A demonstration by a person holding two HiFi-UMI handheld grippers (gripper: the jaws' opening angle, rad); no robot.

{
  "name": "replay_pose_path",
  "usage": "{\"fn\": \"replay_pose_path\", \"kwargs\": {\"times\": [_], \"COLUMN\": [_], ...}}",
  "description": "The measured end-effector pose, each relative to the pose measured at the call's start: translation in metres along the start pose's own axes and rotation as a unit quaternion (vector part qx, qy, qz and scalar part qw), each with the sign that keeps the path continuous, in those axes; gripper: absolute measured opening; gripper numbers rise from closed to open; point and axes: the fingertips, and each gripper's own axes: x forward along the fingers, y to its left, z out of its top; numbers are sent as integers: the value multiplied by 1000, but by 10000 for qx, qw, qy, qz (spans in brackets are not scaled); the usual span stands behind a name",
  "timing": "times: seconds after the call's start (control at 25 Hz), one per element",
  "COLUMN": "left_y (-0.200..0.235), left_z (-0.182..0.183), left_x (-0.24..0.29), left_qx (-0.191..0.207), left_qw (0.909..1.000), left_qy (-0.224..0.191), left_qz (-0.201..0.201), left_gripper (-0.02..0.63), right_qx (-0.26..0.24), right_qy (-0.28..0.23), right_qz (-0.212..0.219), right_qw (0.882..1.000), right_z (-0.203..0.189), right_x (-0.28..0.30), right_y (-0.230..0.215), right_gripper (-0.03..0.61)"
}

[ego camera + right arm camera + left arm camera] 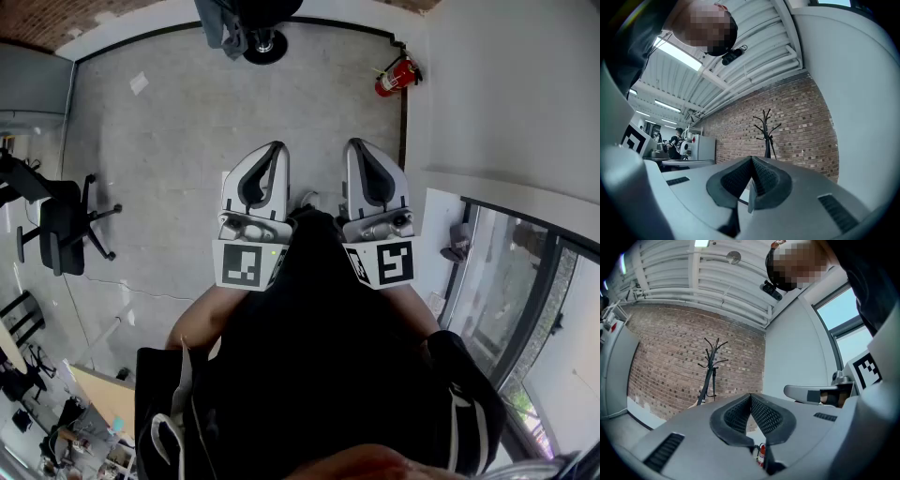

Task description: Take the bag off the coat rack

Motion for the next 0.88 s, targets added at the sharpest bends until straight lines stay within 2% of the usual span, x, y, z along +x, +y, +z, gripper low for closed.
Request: {"fn": "replay_pose_path", "kwargs": {"times": [0.24, 0.32, 0.48, 0.64, 0.88], "left_y": [-10, -8, 1, 4, -3], "left_z": [-8, -8, 1, -4, -13], "left_x": [-1, -5, -2, -2, -5], "left_qx": [150, 178, 167, 191, 268], "left_qw": [9998, 9998, 9996, 9994, 9982], "left_qy": [89, 112, -111, 20, 133], "left_qz": [-85, -22, 192, 295, 517], "left_gripper": [18, 19, 18, 19, 18], "right_qx": [-145, -224, -144, -256, -29], "right_qy": [26, 88, 160, 107, -69], "right_qz": [43, -9, -118, -179, 113], "right_qw": [9999, 9997, 9997, 9995, 9999], "right_z": [-1, -5, -15, -16, -12], "right_x": [-5, -9, -21, -26, -35], "right_y": [1, 1, -15, -19, -26], "right_gripper": [20, 20, 20, 20, 20]}}
